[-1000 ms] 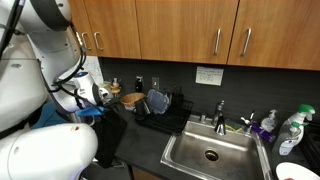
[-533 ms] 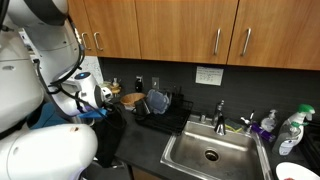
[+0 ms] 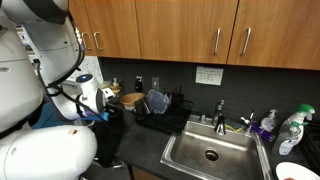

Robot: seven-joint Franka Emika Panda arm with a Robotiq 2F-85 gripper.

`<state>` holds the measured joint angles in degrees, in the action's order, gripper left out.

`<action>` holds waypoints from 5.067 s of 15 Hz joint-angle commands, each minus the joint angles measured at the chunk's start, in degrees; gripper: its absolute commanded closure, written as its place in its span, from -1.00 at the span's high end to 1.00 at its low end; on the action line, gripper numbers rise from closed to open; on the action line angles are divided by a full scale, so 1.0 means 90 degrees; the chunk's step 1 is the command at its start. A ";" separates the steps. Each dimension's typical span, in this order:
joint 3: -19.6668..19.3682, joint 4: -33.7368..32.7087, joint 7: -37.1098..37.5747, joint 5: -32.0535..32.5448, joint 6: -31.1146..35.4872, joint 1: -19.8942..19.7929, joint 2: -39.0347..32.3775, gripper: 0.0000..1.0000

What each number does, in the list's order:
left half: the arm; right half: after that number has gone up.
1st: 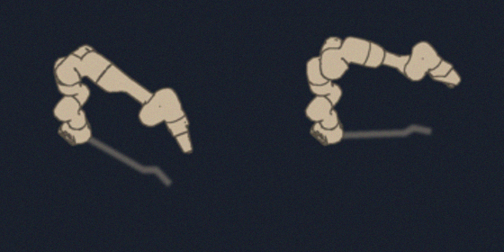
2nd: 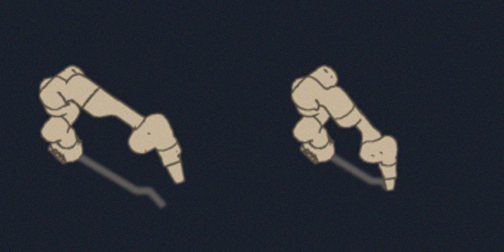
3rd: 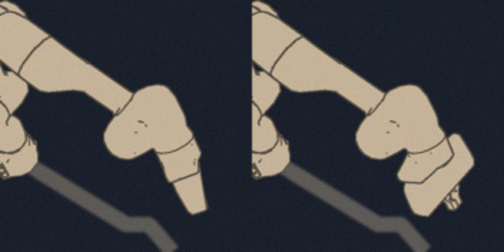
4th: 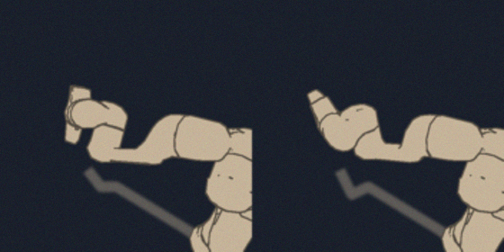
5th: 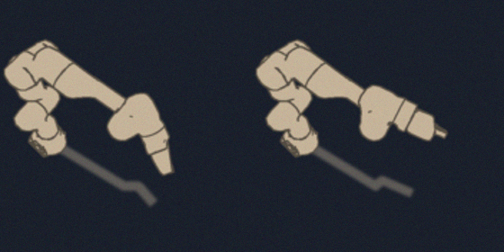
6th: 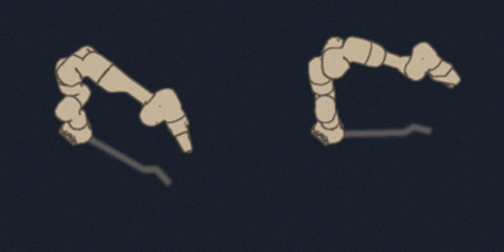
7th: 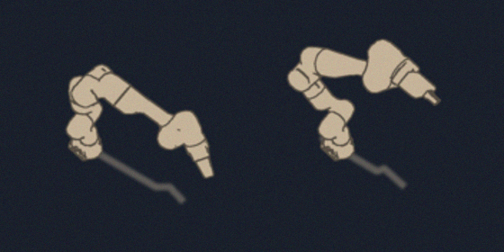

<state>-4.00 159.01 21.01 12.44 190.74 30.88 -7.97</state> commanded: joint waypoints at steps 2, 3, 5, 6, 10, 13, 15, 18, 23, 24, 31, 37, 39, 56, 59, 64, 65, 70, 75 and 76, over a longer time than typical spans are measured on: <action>0.0593 0.0006 0.0360 0.0840 0.0433 -0.1086 -0.0115 -0.98; 0.0657 0.0002 0.0455 0.1076 0.0546 -0.1306 -0.0170 -0.98; 0.0750 -0.0005 0.0666 0.1564 0.0736 -0.1726 -0.0275 -0.98; 0.0771 -0.0004 0.0758 0.1790 0.0810 -0.1901 -0.0309 -0.98; 0.1081 -0.0006 0.1252 0.2716 0.0822 -0.2718 -0.0197 -0.98; 0.1476 -0.0007 0.1679 0.3255 0.0822 -0.3333 -0.0199 -0.98; 0.1721 0.0010 0.1919 0.3484 0.0818 -0.3679 -0.0213 -0.98; 0.2014 0.0027 0.2126 0.3688 0.0813 -0.4087 -0.0182 -0.98; 0.1927 -0.0057 0.1572 0.3222 0.0451 -0.3521 -0.0094 -0.31; 0.1921 -0.0183 0.1304 0.3102 0.0275 -0.3236 -0.0118 -0.20; 0.1418 -0.2234 0.0268 0.2806 -0.1036 -0.0974 -0.1507 0.75; 0.1342 -0.2516 0.0423 0.2862 -0.1208 -0.0622 -0.1885 1.00; 0.1342 -0.2512 0.0423 0.2862 -0.1208 -0.0628 -0.1862 1.00; 0.0945 -0.2607 0.0649 0.2705 -0.1363 -0.0375 -0.1863 1.00; 0.0892 -0.2530 0.1105 0.2670 -0.1364 -0.0160 -0.1821 1.00; 0.1268 -0.2270 0.1591 0.2302 -0.1490 -0.0192 -0.1729 1.00; 0.1415 -0.2204 0.1625 0.2200 -0.1445 -0.0312 -0.1731 1.00; 0.2425 -0.1887 0.1587 0.1557 -0.1529 -0.1197 -0.1718 1.00; 0.2850 -0.1466 0.0367 -0.0894 -0.1915 -0.1493 -0.1310 1.00; 0.2878 -0.1410 0.0254 -0.1240 -0.2052 -0.1507 -0.1176 1.00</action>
<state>19.89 143.37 26.63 9.20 175.93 19.03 -23.59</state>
